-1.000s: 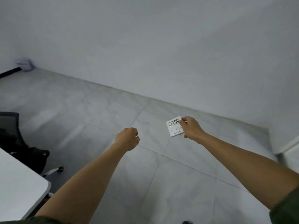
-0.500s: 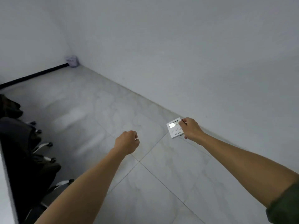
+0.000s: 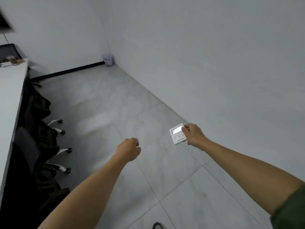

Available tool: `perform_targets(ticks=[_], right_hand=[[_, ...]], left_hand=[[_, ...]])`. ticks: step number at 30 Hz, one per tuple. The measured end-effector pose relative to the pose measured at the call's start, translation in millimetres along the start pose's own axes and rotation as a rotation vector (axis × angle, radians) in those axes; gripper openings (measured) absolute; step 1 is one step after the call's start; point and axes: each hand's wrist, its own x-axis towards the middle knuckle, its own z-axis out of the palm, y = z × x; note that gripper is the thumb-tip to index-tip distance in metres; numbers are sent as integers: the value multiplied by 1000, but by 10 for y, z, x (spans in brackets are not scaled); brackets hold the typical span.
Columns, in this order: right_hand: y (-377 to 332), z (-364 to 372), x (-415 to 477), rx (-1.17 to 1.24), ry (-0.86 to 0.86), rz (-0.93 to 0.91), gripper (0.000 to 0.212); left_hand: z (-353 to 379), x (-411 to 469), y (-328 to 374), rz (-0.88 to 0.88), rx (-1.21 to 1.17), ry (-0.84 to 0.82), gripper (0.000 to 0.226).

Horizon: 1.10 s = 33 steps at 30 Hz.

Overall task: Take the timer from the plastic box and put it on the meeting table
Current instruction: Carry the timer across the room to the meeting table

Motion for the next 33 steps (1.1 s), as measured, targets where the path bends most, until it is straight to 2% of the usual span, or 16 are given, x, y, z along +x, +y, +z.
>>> perform_targets(ticks=[6,17,24,33], right_hand=[[-707,63,1411,-2,-13,-29,31],[-1252,353,3939,32,-78,-80,30],[-1849,369,5751,-2,-129,-119,30],[-2741,1080,7518,-43,-215,-161,31]], left_hand=[[-670,1438,-127,-24,-9,24,31],[-1150,3738,-156,-106,-30,46,31],[-1659,5291,-112,-195,-85,76,33],[-2048,6928,-801,-292,-115,63,33]])
